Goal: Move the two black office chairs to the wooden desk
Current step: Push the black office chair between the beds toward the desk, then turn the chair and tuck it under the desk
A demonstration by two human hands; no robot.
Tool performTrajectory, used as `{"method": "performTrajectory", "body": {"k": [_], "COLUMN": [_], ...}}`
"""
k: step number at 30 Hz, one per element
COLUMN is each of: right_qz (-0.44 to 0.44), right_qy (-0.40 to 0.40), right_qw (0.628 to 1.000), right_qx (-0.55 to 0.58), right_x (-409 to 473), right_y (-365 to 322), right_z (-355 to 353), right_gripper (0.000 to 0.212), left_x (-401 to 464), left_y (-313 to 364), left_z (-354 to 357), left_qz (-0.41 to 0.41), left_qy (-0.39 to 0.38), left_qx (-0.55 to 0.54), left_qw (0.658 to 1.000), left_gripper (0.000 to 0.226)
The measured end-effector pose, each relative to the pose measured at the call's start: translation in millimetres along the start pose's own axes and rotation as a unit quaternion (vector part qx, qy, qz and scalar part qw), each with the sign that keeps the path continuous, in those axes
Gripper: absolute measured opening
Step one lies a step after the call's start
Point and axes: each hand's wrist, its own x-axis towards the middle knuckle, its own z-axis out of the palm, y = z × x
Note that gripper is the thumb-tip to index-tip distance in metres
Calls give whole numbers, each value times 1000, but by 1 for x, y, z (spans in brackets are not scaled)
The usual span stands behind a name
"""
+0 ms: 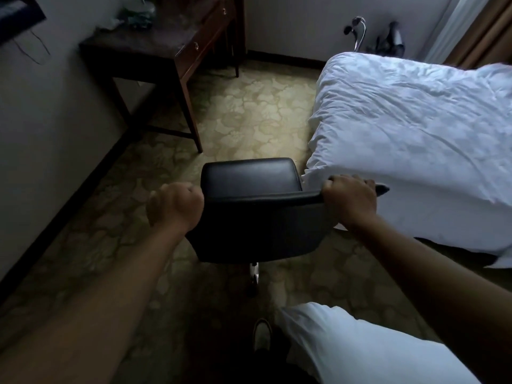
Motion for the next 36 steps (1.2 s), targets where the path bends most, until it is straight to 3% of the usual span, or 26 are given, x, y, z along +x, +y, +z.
{"method": "performTrajectory", "body": {"k": [5,12,19,24,29,33,36], "right_qz": [-16,-6,-31,-46,-124,-189,-208], "right_qy": [58,93,139,85,50,-17,-19], "right_qw": [998,994,987,993,991,982,978], "right_qx": [-13,55,70,64,12,-10,10], "right_x": [38,94,151,215,284,313,317], "right_y": [-8,-17,-34,-63,-105,-144,-170], "right_z": [-7,-8,5,23,41,41,50], "right_gripper": [40,28,36,33,35,57,56], "left_x": [30,82,127,182,269,330,363], "left_y": [8,24,21,9,-15,-42,-67], "left_z": [-2,0,5,13,18,10,3], "left_qz": [-13,-7,-3,-30,-38,-85,-138], "left_qy": [51,95,119,88,94,36,-31], "left_qx": [-35,-76,-93,-74,-8,87,96], "left_qw": [998,993,989,993,995,992,985], "left_gripper": [44,40,39,34,39,40,33]}}
